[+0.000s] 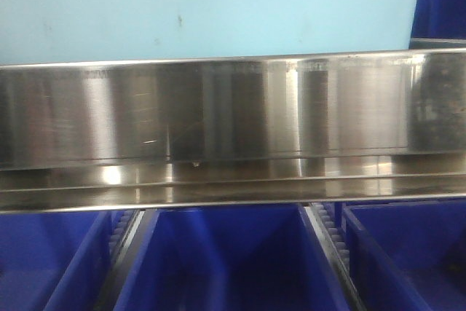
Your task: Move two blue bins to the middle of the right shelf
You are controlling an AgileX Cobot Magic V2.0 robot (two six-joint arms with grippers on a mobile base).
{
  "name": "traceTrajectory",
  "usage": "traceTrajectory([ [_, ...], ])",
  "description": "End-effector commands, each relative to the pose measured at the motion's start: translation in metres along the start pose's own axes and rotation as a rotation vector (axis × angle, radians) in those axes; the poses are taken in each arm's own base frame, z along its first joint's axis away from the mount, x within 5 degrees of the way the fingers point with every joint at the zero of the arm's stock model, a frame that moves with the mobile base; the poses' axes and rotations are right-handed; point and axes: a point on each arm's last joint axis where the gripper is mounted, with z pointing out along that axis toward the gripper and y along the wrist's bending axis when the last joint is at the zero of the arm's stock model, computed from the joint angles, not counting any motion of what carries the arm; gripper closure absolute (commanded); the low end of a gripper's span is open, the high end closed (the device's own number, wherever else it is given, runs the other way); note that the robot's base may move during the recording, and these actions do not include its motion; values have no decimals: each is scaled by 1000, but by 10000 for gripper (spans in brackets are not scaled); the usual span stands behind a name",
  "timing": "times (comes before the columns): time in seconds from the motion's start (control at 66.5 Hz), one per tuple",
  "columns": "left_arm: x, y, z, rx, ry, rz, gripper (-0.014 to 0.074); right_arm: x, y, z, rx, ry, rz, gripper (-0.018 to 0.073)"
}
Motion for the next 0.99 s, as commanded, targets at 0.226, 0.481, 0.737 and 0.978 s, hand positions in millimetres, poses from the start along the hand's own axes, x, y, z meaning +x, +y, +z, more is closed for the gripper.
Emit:
traceTrajectory([
  [0.226,-5,0,-21,20,6,-37,707,-7,-1,-15,-6,-41,46,712],
  [0.481,15,-1,-44,48,19,-25,707,10,3,-30,-6,-5,19,712],
  [0.737,33,-12,-33,57,56,25,707,39,27,-22,98,18,-24,711],
  [0.978,51,-16,-11,40,131,15,707,57,32,-12,110,75,-7,711],
])
